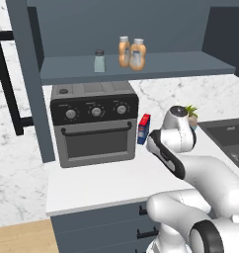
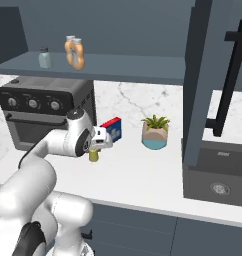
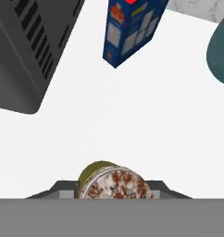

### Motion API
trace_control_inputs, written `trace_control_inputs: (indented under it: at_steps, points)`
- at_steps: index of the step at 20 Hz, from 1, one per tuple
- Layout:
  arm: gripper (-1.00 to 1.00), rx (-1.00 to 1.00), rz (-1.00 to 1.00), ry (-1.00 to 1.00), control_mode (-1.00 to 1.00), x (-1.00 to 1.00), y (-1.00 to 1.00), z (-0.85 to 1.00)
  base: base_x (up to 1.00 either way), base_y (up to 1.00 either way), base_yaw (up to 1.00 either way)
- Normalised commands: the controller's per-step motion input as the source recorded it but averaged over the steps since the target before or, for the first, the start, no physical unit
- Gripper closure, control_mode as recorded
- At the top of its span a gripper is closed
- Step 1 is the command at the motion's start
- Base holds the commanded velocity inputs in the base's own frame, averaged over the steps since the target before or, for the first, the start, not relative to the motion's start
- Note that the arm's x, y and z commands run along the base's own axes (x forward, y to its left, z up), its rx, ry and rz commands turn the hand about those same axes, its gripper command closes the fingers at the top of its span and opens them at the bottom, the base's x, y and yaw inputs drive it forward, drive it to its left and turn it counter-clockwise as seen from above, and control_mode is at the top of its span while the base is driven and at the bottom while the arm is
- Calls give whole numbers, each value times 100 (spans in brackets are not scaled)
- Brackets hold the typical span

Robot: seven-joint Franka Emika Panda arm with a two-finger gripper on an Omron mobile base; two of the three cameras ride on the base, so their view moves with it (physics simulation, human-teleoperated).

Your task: Put the shaker and condiment bottle from the counter next to their counterparts in the cabinet.

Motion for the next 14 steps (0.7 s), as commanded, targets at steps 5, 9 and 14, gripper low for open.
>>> trace_control_inputs:
  at_steps: [5, 9, 14]
  points:
    - [100, 0, 17, -3, -100, -4, 3, 72, 0, 0, 0]
    - [100, 0, 17, -2, -100, 0, 10, 64, 0, 0, 0]
    - [100, -2, 19, -2, -100, -4, 16, 62, 0, 0, 0]
